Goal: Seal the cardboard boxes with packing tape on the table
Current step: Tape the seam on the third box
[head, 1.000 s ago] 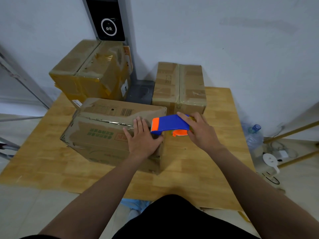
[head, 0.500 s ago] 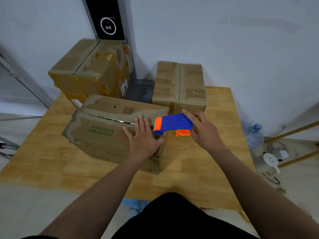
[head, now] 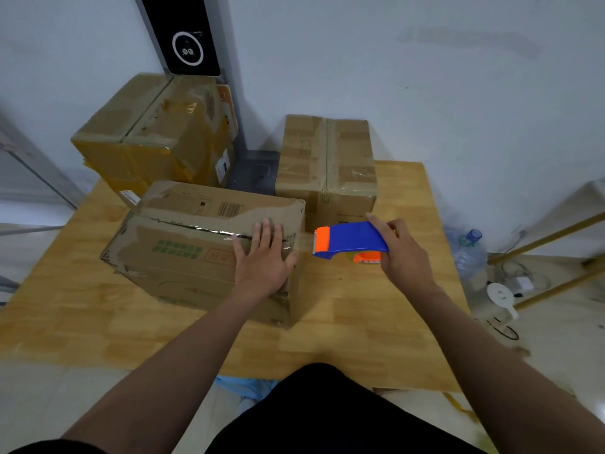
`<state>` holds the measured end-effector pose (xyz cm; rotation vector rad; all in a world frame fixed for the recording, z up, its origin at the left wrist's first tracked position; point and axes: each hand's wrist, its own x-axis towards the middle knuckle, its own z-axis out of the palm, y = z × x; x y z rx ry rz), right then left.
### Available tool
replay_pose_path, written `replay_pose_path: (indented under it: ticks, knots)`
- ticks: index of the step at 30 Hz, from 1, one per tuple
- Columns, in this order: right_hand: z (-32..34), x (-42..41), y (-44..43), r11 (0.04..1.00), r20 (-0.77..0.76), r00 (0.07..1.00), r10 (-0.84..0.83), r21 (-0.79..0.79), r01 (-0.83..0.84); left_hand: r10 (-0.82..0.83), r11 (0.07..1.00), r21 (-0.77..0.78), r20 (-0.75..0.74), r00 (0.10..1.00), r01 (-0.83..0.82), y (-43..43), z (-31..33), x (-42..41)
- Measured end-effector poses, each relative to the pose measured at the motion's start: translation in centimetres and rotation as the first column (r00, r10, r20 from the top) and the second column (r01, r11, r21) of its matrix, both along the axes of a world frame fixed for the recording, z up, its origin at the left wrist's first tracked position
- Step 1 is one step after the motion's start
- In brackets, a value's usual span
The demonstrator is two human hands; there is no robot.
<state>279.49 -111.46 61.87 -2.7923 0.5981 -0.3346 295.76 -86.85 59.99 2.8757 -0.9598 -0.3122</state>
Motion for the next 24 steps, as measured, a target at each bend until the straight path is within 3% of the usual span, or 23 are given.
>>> replay_pose_path:
  ticks: [6, 14, 24]
  knots:
    - [-0.3, 0.8, 1.4, 1.0, -0.073, 0.997, 0.002, 0.009, -0.002, -0.093, 0.994, -0.051, -0.026, 0.995, 0.092, -0.7, -0.1, -0.7]
    - [-0.8, 0.4, 1.5, 0.985, -0.067, 0.983, 0.173, 0.014, -0.172, -0.161, 0.986, -0.059, -0.13, 0.978, 0.155, -1.3, 0.7, -0.3]
    - [-1.4, -1.1, 0.4, 0.977, -0.081, 0.976, 0.202, 0.079, -0.196, -0.128, 0.991, -0.048, -0.097, 0.987, 0.124, -1.8, 0.4, -0.3]
